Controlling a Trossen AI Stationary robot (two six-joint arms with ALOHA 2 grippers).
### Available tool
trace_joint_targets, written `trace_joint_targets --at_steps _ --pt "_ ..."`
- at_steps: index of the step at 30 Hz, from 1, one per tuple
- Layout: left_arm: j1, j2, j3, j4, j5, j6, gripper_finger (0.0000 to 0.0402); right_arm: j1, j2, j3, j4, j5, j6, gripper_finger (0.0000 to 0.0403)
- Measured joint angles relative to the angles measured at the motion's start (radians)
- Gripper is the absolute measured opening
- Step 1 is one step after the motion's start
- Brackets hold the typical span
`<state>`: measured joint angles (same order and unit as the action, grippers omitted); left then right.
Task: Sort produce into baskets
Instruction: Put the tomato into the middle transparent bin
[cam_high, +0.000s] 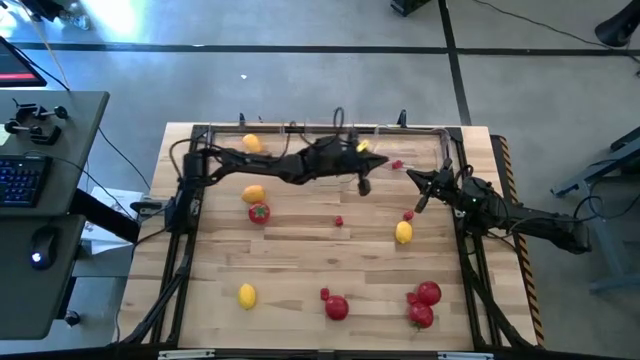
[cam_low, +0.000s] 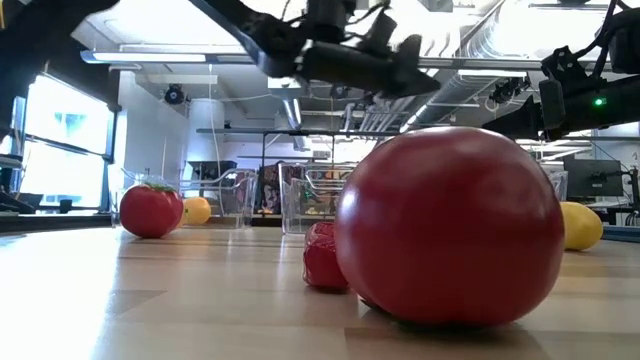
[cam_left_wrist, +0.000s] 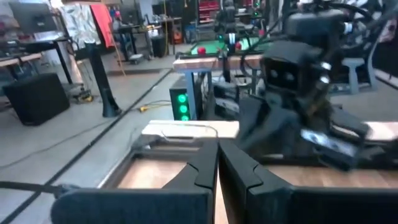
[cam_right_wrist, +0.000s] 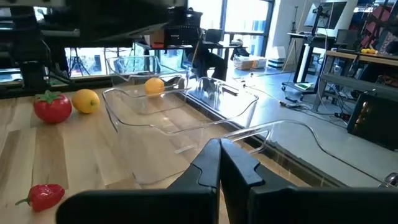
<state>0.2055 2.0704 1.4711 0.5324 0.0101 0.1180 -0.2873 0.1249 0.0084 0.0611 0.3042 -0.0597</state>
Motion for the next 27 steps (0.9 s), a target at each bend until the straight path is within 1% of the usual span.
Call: trace_joint_targets --at_steps 7,12,14,18,20,23,27 --pt "-0.013 -0.203 -0.302 0.117 0.004 0.036 0.0000 0.000 0.000 0.000 0.000 0.000 -0.006 0.0000" --pt "-0.017 -0.325 -0.552 0.307 0.010 0.032 0.0000 0.000 0.000 0.000 0.000 -0.003 -0.008 0.0000" --pt "-0.017 -0.377 -0.645 0.387 0.024 0.020 0.0000 0.000 0.000 0.000 0.000 -0.004 -0.008 0.0000" --pt "-0.017 -0.479 -0.817 0.442 0.071 0.023 0.0000 0.000 0.000 0.000 0.008 -0.006 -0.008 0.0000" --pt "-0.017 -0.532 -0.881 0.469 0.083 0.026 0.0000 0.000 -0.001 0.000 0.023 -0.006 -0.008 0.0000" --pt "-0.017 -0.607 -0.968 0.467 0.084 0.026 0.0000 0.000 0.000 0.000 0.068 -0.023 -0.006 0.0000" --pt "-0.016 -0.697 -1.039 0.471 0.081 0.061 0.0000 0.000 0.000 0.011 0.120 -0.104 0.056 0.0000"
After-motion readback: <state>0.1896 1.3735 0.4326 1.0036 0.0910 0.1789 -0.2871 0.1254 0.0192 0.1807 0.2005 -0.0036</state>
